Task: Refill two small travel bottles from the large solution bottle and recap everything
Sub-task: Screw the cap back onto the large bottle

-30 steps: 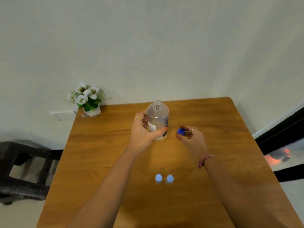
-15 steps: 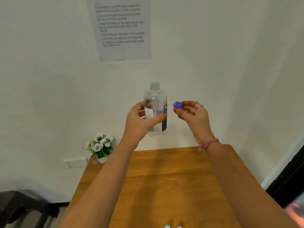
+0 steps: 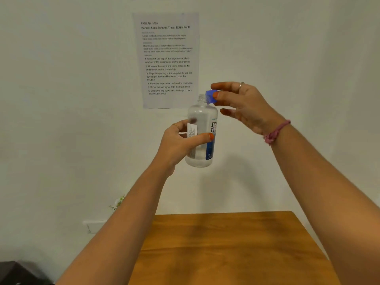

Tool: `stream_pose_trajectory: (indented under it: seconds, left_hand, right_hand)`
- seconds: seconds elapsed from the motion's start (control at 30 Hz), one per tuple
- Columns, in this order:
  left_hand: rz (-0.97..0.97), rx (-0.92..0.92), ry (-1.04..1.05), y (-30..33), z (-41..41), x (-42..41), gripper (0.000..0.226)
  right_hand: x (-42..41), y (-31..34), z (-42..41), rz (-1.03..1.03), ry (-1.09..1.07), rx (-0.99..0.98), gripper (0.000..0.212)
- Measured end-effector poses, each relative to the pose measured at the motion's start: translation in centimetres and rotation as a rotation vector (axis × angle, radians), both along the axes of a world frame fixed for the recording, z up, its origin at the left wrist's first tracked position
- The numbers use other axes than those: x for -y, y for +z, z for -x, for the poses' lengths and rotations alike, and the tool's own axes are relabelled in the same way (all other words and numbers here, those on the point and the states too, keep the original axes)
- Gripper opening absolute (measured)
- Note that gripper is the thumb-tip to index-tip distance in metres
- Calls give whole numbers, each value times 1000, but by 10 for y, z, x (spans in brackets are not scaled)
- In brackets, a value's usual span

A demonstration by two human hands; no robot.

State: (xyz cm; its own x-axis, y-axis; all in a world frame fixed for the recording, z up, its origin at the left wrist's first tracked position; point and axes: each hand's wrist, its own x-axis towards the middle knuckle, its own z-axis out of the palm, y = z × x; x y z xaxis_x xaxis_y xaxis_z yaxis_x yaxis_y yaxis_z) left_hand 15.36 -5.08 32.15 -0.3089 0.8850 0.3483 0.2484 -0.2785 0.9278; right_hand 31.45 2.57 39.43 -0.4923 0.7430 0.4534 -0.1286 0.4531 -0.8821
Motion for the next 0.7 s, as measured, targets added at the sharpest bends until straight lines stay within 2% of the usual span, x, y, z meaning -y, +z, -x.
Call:
stream_pose_trajectory:
  seconds: [0.23, 0.5, 0.7]
  left_hand:
    - [-34, 9, -1, 7, 3, 11, 50]
    - [-38, 17, 42, 7, 0, 24, 55]
    - [-51, 54, 93, 3, -4, 33, 55]
  right_hand:
    - [10, 22, 6, -97, 16, 79, 23]
    - [23, 40, 9, -311, -28, 338, 22]
    - [30, 34, 19, -355, -127, 307, 27]
